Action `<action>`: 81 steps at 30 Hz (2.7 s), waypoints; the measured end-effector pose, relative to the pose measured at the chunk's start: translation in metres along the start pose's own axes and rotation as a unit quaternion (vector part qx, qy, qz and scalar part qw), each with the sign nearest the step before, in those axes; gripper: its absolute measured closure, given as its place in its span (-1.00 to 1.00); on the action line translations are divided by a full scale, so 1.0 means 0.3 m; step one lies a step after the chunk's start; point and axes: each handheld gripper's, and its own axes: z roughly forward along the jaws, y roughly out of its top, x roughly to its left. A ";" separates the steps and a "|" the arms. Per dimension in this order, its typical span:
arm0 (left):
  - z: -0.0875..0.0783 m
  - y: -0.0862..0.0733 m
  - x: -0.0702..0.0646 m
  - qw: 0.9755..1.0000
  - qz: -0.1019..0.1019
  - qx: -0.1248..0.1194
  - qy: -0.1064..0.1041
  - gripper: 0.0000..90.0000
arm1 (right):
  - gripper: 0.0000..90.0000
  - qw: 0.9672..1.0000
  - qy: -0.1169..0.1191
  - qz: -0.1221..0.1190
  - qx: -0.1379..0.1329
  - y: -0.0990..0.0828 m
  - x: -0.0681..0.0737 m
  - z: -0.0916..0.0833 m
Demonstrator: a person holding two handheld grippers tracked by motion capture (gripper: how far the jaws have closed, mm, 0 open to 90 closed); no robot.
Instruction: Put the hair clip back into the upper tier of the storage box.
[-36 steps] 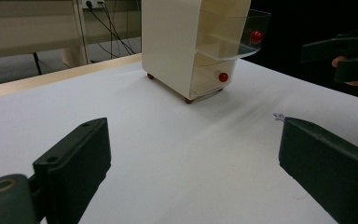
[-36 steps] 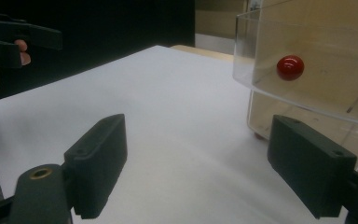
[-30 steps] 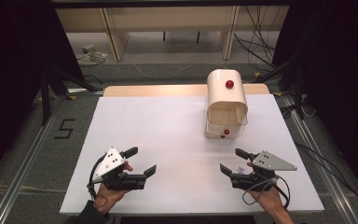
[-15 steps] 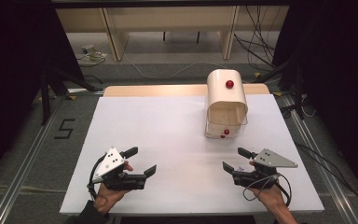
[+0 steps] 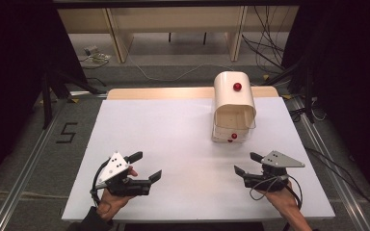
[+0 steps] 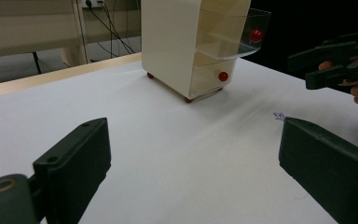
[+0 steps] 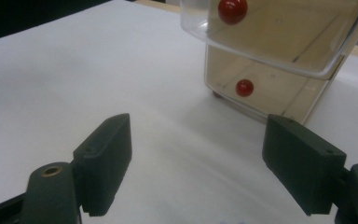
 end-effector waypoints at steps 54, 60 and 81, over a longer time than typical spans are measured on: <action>0.003 -0.001 0.000 1.000 0.002 0.003 0.000 -0.81 | 0.57 0.973 -0.037 -0.057 0.220 -0.075 -0.071 0.109; 0.005 -0.001 -0.002 1.000 0.000 0.004 0.000 -0.80 | 0.65 0.973 -0.032 -0.048 0.223 -0.078 -0.076 0.114; 0.004 -0.001 -0.002 1.000 0.000 0.003 0.000 -0.80 | 1.00 0.978 -0.053 -0.035 0.200 -0.060 -0.094 0.090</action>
